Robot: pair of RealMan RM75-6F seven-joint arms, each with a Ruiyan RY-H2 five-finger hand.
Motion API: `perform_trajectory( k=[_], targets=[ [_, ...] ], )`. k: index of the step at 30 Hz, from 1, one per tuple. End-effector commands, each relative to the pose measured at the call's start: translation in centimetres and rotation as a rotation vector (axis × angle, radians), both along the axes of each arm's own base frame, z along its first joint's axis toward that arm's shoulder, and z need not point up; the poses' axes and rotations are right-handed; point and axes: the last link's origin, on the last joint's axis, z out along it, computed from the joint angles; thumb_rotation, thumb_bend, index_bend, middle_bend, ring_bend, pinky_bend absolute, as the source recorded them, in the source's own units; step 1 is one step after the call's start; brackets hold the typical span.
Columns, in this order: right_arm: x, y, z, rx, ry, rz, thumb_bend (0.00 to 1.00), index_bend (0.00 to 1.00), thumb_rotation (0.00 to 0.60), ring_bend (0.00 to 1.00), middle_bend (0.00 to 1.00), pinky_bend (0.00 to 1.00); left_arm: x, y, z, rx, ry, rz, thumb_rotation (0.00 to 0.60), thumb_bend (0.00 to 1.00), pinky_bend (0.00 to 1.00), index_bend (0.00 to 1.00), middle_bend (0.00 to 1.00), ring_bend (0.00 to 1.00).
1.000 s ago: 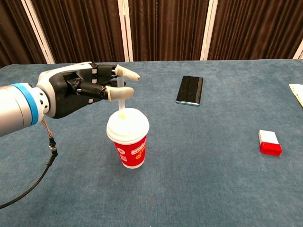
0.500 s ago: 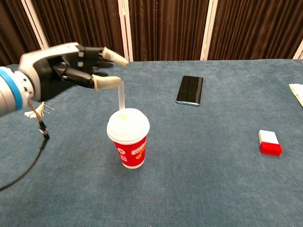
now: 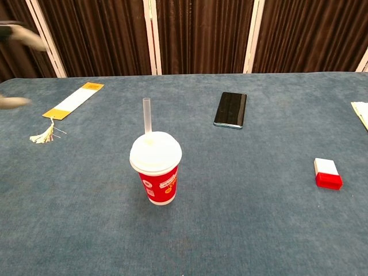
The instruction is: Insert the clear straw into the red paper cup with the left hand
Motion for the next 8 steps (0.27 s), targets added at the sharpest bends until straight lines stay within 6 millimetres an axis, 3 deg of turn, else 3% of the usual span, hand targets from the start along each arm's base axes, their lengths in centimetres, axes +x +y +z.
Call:
perform_trajectory(
  k=[1,8],
  targets=[
    [0.1,0.0,-0.1,0.000,0.002,0.005,0.14,0.01,0.600,0.00,0.00,0.00,-3.1,-2.8,2.2,0.053,0.127,0.069,0.600,0.25,0.00,0.15,0.00,0.00],
    [0.2,-0.1,-0.3,0.005,0.011,0.026,0.13,0.01,0.600,0.00,0.00,0.00,-7.4,-5.6,3.8,0.110,0.194,0.141,0.600,0.25,0.00,0.14,0.00,0.00]
  ],
)
